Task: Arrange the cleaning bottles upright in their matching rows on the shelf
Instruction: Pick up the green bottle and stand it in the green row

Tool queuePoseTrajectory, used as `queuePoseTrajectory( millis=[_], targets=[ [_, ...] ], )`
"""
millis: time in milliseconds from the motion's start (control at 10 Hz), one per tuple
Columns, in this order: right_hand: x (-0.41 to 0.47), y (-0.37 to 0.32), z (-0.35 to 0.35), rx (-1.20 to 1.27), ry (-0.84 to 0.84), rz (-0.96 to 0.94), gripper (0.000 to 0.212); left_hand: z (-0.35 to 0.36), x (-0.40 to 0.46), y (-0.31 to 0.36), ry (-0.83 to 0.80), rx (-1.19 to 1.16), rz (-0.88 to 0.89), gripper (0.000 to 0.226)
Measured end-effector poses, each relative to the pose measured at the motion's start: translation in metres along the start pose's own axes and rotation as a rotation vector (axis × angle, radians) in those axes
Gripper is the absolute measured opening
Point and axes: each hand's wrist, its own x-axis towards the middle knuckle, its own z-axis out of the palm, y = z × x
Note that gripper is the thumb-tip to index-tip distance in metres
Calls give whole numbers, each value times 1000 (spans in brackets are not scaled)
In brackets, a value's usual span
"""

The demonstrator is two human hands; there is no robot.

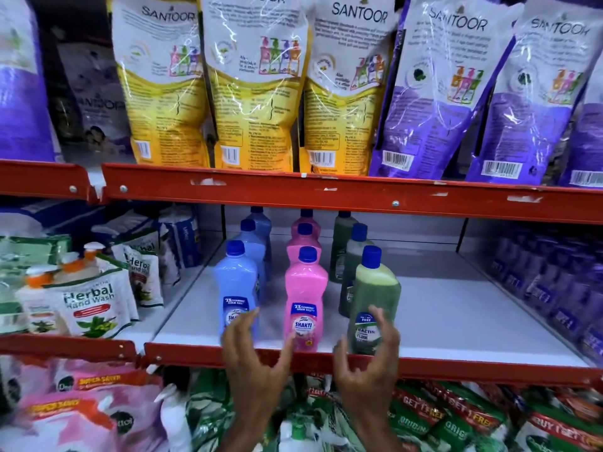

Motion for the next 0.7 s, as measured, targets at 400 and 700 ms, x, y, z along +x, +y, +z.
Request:
queuePoseTrajectory(
  millis=[400, 700],
  targets=[
    [-2, -25, 97, -69, -223, 289, 97, -14, 57, -50, -114, 99, -171, 95],
    [1, -16, 99, -18, -240, 289, 96, -17, 55, -47, -124, 87, -154, 95]
  ],
)
